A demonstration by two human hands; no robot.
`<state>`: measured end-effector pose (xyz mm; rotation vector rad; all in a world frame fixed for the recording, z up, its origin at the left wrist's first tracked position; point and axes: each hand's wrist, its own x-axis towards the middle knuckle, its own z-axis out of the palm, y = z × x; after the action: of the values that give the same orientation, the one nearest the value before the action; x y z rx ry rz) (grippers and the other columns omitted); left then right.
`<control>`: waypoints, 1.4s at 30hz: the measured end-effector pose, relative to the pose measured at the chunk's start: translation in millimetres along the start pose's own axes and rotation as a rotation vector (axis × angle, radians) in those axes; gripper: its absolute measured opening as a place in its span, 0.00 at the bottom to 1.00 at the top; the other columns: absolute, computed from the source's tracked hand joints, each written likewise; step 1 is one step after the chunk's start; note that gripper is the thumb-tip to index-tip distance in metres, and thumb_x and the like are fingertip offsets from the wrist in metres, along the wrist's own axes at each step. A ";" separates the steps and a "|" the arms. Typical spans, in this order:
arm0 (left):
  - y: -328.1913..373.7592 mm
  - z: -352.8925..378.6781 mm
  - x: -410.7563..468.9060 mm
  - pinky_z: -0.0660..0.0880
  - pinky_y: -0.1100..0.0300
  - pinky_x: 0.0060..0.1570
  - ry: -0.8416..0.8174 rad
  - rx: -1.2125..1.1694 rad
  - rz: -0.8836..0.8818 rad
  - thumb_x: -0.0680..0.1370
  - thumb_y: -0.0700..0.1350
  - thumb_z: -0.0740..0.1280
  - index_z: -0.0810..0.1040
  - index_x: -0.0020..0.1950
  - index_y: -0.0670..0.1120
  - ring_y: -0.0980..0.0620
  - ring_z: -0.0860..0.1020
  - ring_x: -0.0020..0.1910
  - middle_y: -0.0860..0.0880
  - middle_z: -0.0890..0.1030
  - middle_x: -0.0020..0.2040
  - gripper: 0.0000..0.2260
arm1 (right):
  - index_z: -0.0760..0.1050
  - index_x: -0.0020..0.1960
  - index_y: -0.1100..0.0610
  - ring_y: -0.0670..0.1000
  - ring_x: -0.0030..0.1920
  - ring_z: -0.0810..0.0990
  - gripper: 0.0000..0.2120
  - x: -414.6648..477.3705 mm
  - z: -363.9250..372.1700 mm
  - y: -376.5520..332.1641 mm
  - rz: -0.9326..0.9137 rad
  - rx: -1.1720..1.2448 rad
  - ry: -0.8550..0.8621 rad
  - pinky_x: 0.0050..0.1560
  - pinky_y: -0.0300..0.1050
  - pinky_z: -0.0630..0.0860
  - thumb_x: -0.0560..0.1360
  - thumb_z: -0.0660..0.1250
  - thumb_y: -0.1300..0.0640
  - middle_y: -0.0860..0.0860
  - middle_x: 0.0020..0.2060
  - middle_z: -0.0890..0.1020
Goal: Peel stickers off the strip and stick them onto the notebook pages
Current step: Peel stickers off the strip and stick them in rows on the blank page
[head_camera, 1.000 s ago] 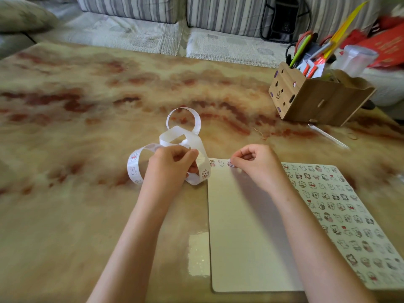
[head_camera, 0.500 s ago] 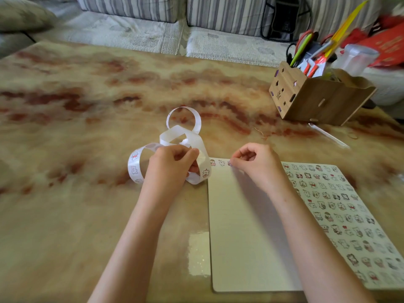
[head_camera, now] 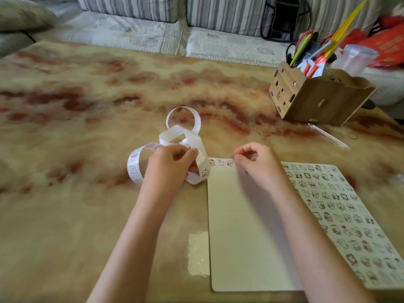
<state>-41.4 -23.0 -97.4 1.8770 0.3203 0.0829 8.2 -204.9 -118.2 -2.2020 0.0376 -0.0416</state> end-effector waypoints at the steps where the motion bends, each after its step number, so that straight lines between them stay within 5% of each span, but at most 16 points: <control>1: 0.2 0.2 -0.1 0.78 0.46 0.52 0.001 -0.001 0.001 0.77 0.46 0.66 0.82 0.38 0.45 0.46 0.83 0.44 0.49 0.84 0.37 0.10 | 0.78 0.41 0.51 0.43 0.29 0.71 0.03 -0.9 0.7 -1.1 -0.004 0.016 0.000 0.33 0.37 0.67 0.74 0.69 0.58 0.44 0.30 0.76; 6: 0.6 2.0 -0.2 0.78 0.47 0.52 -0.006 -0.001 0.001 0.77 0.46 0.66 0.82 0.39 0.45 0.47 0.83 0.44 0.49 0.85 0.37 0.10 | 0.80 0.45 0.57 0.39 0.30 0.71 0.02 -3.5 0.9 -4.0 -0.029 -0.058 0.020 0.29 0.25 0.66 0.73 0.71 0.60 0.44 0.33 0.76; 12: -0.3 1.1 -0.3 0.79 0.48 0.51 0.000 0.005 0.014 0.77 0.46 0.66 0.82 0.38 0.46 0.49 0.83 0.42 0.51 0.84 0.36 0.10 | 0.79 0.49 0.57 0.40 0.31 0.70 0.04 -1.9 2.7 -1.8 -0.052 -0.082 0.051 0.32 0.26 0.67 0.75 0.67 0.62 0.43 0.34 0.75; 16: -0.3 1.7 0.2 0.78 0.47 0.51 -0.003 0.009 0.014 0.77 0.46 0.66 0.82 0.38 0.45 0.47 0.83 0.43 0.50 0.84 0.36 0.10 | 0.78 0.48 0.54 0.40 0.35 0.72 0.10 -2.3 4.7 -0.5 -0.059 -0.066 0.022 0.35 0.30 0.67 0.70 0.75 0.54 0.45 0.38 0.76; 24: -1.0 1.3 -0.5 0.78 0.47 0.52 -0.006 -0.009 0.012 0.77 0.46 0.66 0.82 0.40 0.45 0.47 0.83 0.43 0.49 0.85 0.37 0.10 | 0.78 0.45 0.51 0.39 0.29 0.71 0.07 -0.8 -0.4 -0.1 -0.025 -0.062 -0.029 0.32 0.30 0.66 0.74 0.67 0.63 0.44 0.36 0.77; 26: -1.1 1.2 -0.3 0.78 0.46 0.52 -0.004 -0.016 0.015 0.77 0.46 0.66 0.82 0.40 0.44 0.47 0.83 0.43 0.48 0.85 0.37 0.10 | 0.78 0.45 0.51 0.39 0.32 0.72 0.01 -2.0 3.0 -2.0 -0.025 -0.073 -0.003 0.36 0.36 0.68 0.74 0.69 0.57 0.44 0.37 0.77; 28: -0.9 1.9 -0.3 0.78 0.46 0.52 -0.004 -0.017 0.015 0.77 0.46 0.66 0.82 0.40 0.44 0.46 0.83 0.43 0.48 0.85 0.37 0.10 | 0.78 0.46 0.53 0.44 0.39 0.76 0.09 -4.6 7.2 -4.1 -0.026 -0.101 0.022 0.39 0.40 0.70 0.71 0.73 0.50 0.47 0.41 0.78; 32: 0.2 3.3 -1.4 0.78 0.46 0.52 -0.007 -0.019 0.016 0.77 0.46 0.66 0.82 0.39 0.44 0.46 0.83 0.43 0.48 0.85 0.37 0.10 | 0.78 0.48 0.54 0.46 0.43 0.75 0.11 -4.9 6.7 -5.9 -0.030 -0.149 0.030 0.38 0.32 0.67 0.69 0.75 0.51 0.48 0.43 0.77; 38: 1.3 1.9 -2.0 0.78 0.58 0.46 -0.009 -0.067 0.030 0.77 0.46 0.65 0.82 0.39 0.46 0.49 0.83 0.41 0.51 0.85 0.36 0.09 | 0.79 0.47 0.54 0.40 0.33 0.72 0.04 -3.7 3.6 -3.8 -0.032 -0.087 0.014 0.33 0.26 0.67 0.75 0.67 0.61 0.47 0.40 0.78; 42: 4.3 2.6 -1.5 0.79 0.64 0.39 -0.023 -0.158 0.060 0.78 0.44 0.65 0.81 0.39 0.46 0.56 0.82 0.35 0.53 0.83 0.31 0.09 | 0.79 0.46 0.54 0.46 0.34 0.78 0.05 -10.2 -1.8 -15.8 -0.107 0.042 0.060 0.33 0.31 0.69 0.78 0.65 0.56 0.48 0.37 0.81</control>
<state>-41.5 -27.1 -94.1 1.7295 0.2350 0.1233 -1.9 -196.7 -104.6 -2.1588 -0.0467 -0.1669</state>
